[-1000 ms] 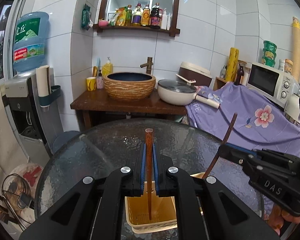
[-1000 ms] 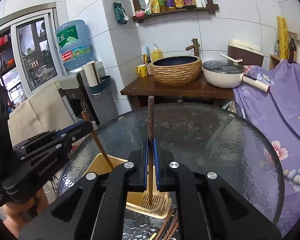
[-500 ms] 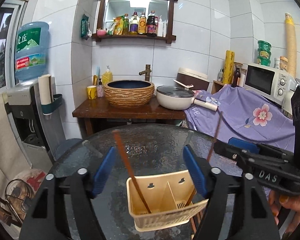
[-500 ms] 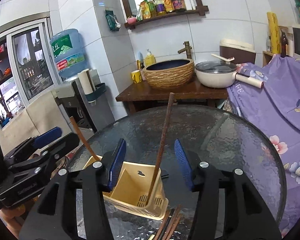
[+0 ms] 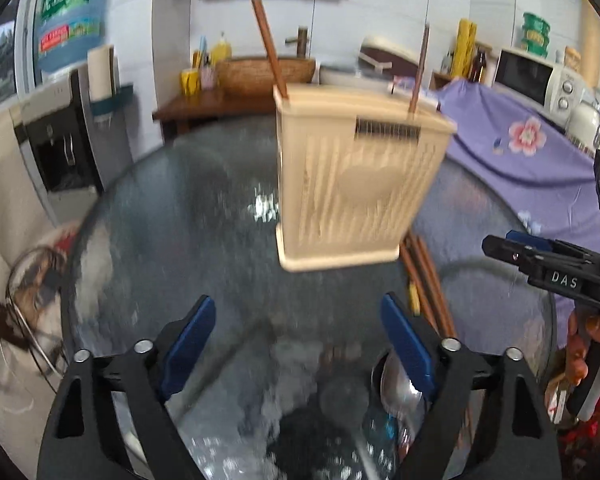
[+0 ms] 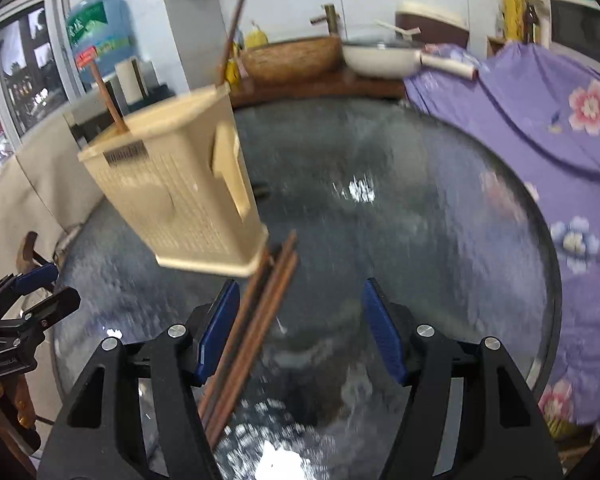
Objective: Organize utensils
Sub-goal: 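Move the left tool to the grey spoon while the right tool reaches a chopstick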
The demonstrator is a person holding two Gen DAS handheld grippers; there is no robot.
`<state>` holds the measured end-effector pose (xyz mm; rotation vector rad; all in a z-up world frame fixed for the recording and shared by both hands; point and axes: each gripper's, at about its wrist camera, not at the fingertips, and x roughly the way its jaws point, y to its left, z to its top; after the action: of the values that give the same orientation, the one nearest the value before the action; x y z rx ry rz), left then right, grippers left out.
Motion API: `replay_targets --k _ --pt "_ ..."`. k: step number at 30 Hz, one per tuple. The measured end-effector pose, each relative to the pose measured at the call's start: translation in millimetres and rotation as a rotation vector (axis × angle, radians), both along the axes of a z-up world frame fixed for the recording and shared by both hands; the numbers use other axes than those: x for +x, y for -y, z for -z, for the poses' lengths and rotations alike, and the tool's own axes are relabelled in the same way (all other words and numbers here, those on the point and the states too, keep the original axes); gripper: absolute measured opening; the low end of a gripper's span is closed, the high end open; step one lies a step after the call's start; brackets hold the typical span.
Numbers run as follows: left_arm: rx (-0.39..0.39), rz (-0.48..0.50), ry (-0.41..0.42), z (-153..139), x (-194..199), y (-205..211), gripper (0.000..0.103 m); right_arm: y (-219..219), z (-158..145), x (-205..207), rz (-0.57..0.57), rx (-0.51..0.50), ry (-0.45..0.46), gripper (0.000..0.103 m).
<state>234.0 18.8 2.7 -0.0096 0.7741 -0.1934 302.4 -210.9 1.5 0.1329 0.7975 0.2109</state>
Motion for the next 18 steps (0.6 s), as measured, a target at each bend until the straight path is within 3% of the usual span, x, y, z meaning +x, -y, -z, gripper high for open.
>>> replay_targets --k 3,6,7,14,18 --pt "-0.008 0.018 -0.067 20.2 -10.8 -0.1 0.059 -3.6 19.5 -12.5 0.005 -0.012 -0.041 0.064" --pt "-0.030 0.037 -0.115 33.1 -19.6 0.9 0.053 -7.7 31.6 -19.9 0.007 -0.009 -0.070 0.060" --pt "-0.033 0.042 -0.123 35.4 -21.8 2.1 0.052 -9.7 35.0 -21.2 0.009 -0.014 -0.079 0.055" --pt "-0.023 0.058 -0.136 44.6 -40.1 10.7 0.048 -31.0 40.4 -20.5 -0.019 -0.019 -0.098 0.050" --pt "-0.005 0.067 -0.150 49.5 -43.5 17.6 0.045 -41.3 43.9 -13.0 -0.009 -0.064 -0.114 0.040"
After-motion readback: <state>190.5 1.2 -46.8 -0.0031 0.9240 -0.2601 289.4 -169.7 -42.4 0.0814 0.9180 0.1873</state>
